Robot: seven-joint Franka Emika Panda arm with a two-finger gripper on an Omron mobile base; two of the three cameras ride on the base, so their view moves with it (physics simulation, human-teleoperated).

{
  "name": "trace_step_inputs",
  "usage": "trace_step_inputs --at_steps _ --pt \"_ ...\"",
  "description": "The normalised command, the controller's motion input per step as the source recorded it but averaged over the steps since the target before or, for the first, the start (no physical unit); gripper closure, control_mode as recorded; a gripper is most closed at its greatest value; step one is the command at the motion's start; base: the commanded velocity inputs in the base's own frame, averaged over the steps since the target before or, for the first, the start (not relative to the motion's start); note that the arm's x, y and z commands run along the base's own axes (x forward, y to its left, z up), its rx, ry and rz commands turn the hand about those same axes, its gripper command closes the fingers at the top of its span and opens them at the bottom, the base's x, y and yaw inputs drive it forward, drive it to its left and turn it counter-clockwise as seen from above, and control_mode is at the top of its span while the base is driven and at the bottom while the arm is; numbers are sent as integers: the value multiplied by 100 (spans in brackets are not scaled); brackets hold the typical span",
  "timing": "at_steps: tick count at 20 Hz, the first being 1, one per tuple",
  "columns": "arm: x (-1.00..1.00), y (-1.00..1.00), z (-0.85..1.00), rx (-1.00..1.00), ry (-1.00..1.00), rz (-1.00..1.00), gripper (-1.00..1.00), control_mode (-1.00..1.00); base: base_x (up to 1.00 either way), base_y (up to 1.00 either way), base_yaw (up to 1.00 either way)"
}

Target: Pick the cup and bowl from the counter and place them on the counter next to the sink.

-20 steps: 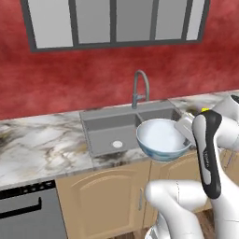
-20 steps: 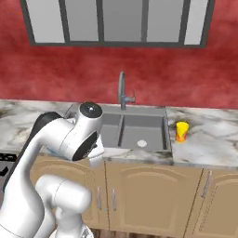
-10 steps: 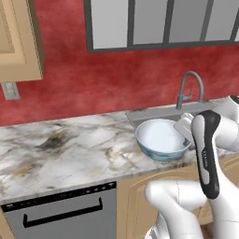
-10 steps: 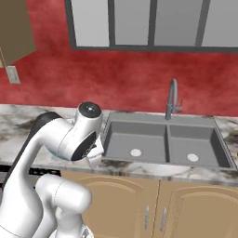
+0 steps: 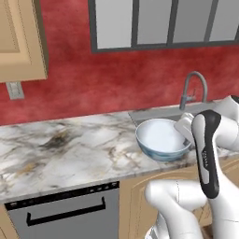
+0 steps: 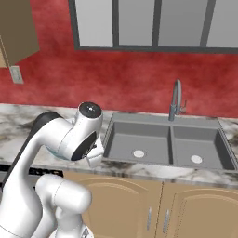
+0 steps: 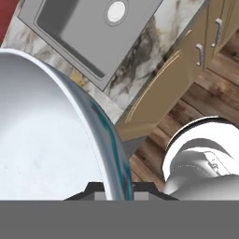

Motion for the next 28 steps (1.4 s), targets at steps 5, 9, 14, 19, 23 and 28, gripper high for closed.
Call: trace_step_inputs --at_steps 5,9,14,19,23,28 --pt "0 0 0 0 0 0 100 100 88 0 0" --pt "0 0 0 0 0 0 100 100 35 0 0" --pt "0 0 0 0 0 0 100 100 0 0 0" --pt "0 0 0 0 0 0 100 100 0 0 0" --pt "0 0 0 0 0 0 100 -100 0 0 0" --pt "14 11 0 0 2 0 100 -100 0 0 0"
